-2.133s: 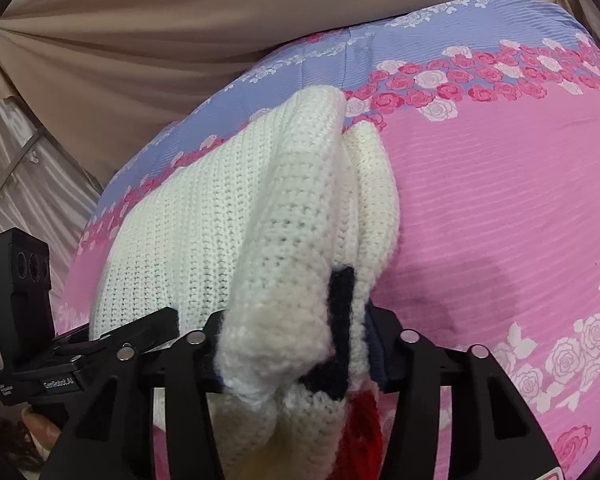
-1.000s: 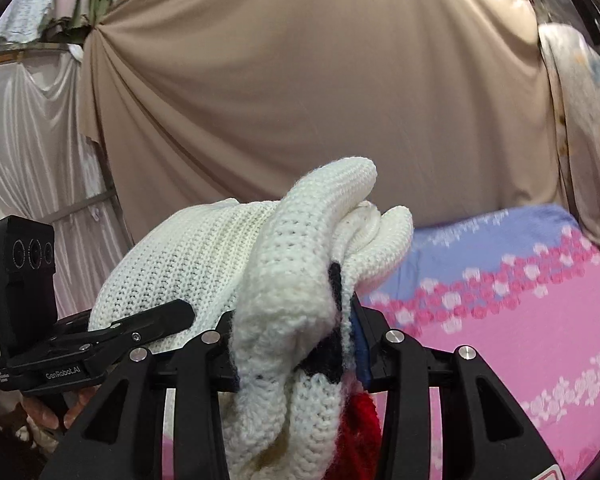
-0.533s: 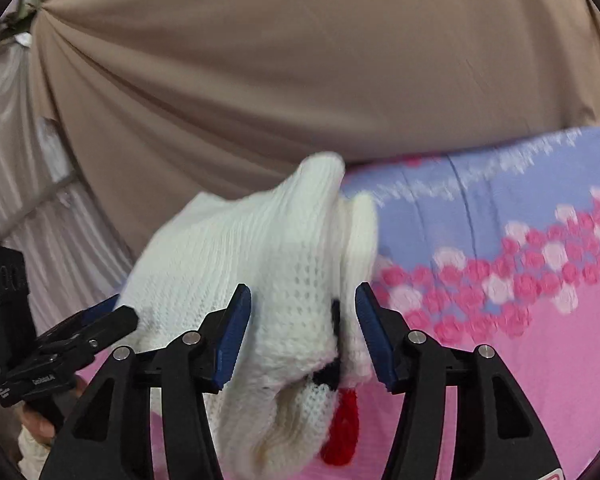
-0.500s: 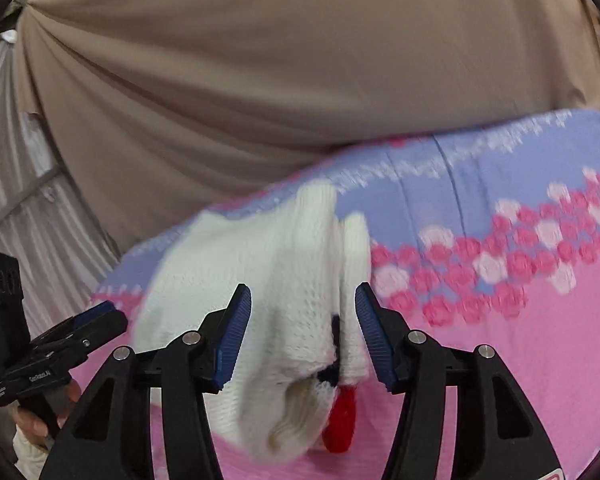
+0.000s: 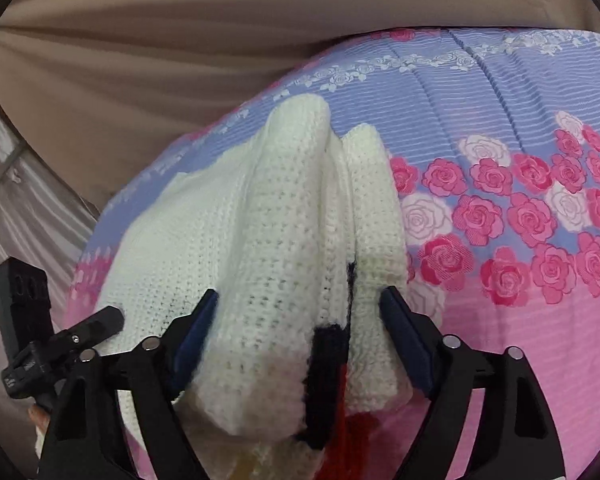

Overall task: Fold small clothes
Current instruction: 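Lower the folded sweater onto the bedspread and open both grippers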

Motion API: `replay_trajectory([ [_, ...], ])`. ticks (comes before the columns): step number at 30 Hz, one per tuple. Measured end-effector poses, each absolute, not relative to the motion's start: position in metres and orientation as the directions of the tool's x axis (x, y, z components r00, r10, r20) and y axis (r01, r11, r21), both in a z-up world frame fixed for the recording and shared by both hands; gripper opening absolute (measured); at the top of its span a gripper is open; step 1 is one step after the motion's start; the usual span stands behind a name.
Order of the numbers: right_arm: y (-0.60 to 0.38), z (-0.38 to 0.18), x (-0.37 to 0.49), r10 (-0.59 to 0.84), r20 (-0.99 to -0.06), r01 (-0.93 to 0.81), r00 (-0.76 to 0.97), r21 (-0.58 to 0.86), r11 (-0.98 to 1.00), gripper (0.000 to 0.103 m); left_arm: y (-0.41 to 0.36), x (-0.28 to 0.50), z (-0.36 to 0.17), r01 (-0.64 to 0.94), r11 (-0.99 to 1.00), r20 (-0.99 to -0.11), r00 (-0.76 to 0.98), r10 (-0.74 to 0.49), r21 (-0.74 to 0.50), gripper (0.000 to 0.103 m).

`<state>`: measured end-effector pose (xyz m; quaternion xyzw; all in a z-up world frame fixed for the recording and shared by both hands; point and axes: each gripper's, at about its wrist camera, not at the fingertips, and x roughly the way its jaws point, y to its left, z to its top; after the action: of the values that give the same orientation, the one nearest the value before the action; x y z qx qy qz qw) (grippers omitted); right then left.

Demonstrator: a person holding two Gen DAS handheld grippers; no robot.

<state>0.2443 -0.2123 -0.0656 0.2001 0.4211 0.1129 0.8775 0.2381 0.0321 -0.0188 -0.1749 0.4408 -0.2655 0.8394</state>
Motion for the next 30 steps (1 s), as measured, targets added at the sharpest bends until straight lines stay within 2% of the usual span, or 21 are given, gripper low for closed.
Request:
replay_trajectory([
  [1,-0.209,-0.057,0.244,0.375,-0.677,-0.060,0.634,0.440,0.896,0.042,0.029,0.237,-0.017,0.303,0.806,-0.649,0.479,-0.591,-0.509,0.073],
  [3,-0.206,-0.037,0.242,0.368,-0.645,-0.085,0.670,0.426,0.901,0.036,0.021,0.230,-0.004,0.346,0.822,-0.637,0.520,-0.569,-0.452,0.058],
  [7,-0.204,-0.002,0.225,0.350,-0.531,-0.166,0.772,0.363,0.917,0.032,0.015,0.211,0.024,0.407,0.834,-0.569,0.609,-0.552,-0.373,0.055],
  [9,-0.209,-0.021,0.232,0.330,-0.575,-0.134,0.749,0.356,0.925,0.034,0.011,0.208,0.022,0.407,0.853,-0.580,0.627,-0.521,-0.327,0.058],
  [11,-0.221,-0.060,0.244,0.296,-0.682,-0.045,0.669,0.360,0.932,0.036,0.006,0.216,0.000,0.365,0.889,-0.652,0.608,-0.453,-0.277,0.061],
  [12,-0.230,-0.069,0.242,0.327,-0.664,-0.033,0.672,0.414,0.910,0.045,0.008,0.217,-0.012,0.341,0.898,-0.662,0.609,-0.437,-0.279,0.067],
  [13,-0.238,-0.069,0.236,0.356,-0.639,-0.026,0.682,0.465,0.885,0.047,0.013,0.215,-0.014,0.336,0.892,-0.644,0.618,-0.451,-0.302,0.068],
  [17,-0.236,-0.031,0.199,0.261,-0.602,-0.002,0.755,0.396,0.918,0.045,0.031,0.194,0.008,0.285,0.894,-0.616,0.650,-0.445,-0.345,0.067],
  [19,-0.222,-0.012,0.180,0.261,-0.561,-0.056,0.785,0.355,0.933,0.039,0.033,0.178,0.025,0.274,0.915,-0.587,0.704,-0.401,-0.297,0.070],
  [21,-0.202,-0.002,0.168,0.290,-0.545,-0.126,0.787,0.318,0.940,0.030,0.028,0.162,0.037,0.251,0.941,-0.570,0.750,-0.337,-0.226,0.077],
  [22,-0.193,-0.003,0.166,0.291,-0.559,-0.144,0.776,0.293,0.945,0.022,0.023,0.160,0.038,0.235,0.953,-0.580,0.757,-0.302,-0.191,0.077],
  [23,-0.184,-0.006,0.166,0.268,-0.592,-0.147,0.760,0.245,0.958,0.018,0.016,0.157,0.036,0.220,0.964,-0.598,0.757,-0.264,-0.146,0.077],
  [25,-0.174,-0.026,0.165,0.171,-0.657,-0.111,0.734,0.132,0.985,0.003,0.005,0.157,0.026,0.195,0.977,-0.632,0.748,-0.205,-0.087,0.077],
  [27,-0.177,-0.046,0.165,0.098,-0.692,-0.070,0.715,0.068,0.995,0.000,0.001,0.155,0.011,0.167,0.985,-0.657,0.738,-0.155,-0.046,0.079],
  [30,-0.193,-0.054,0.162,0.120,-0.688,-0.052,0.715,0.119,0.992,0.000,0.005,0.154,-0.008,0.152,0.986,-0.683,0.714,-0.156,-0.066,0.082],
])
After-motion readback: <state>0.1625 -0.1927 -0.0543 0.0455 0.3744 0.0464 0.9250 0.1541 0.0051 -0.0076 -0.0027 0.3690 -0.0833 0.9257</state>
